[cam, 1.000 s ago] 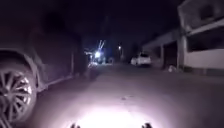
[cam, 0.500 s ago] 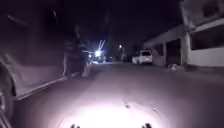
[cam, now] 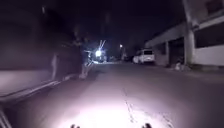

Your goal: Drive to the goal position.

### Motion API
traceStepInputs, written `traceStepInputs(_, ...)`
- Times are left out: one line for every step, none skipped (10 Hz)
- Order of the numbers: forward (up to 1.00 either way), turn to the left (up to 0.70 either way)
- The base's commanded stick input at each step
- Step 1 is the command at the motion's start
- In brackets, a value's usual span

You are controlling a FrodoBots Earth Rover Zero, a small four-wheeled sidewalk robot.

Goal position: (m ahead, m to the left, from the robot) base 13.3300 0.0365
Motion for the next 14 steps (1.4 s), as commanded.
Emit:
traceStepInputs(0.7,0.0)
traceStepInputs(0.7,0.0)
traceStepInputs(0.7,0.0)
traceStepInputs(0.7,0.0)
traceStepInputs(0.7,0.0)
traceStepInputs(0.7,0.0)
traceStepInputs(0.7,0.0)
traceStepInputs(0.7,0.0)
traceStepInputs(0.7,0.0)
traceStepInputs(0.7,0.0)
traceStepInputs(0.7,0.0)
traceStepInputs(0.7,0.0)
traceStepInputs(0.7,0.0)
traceStepInputs(0.7,0.0)
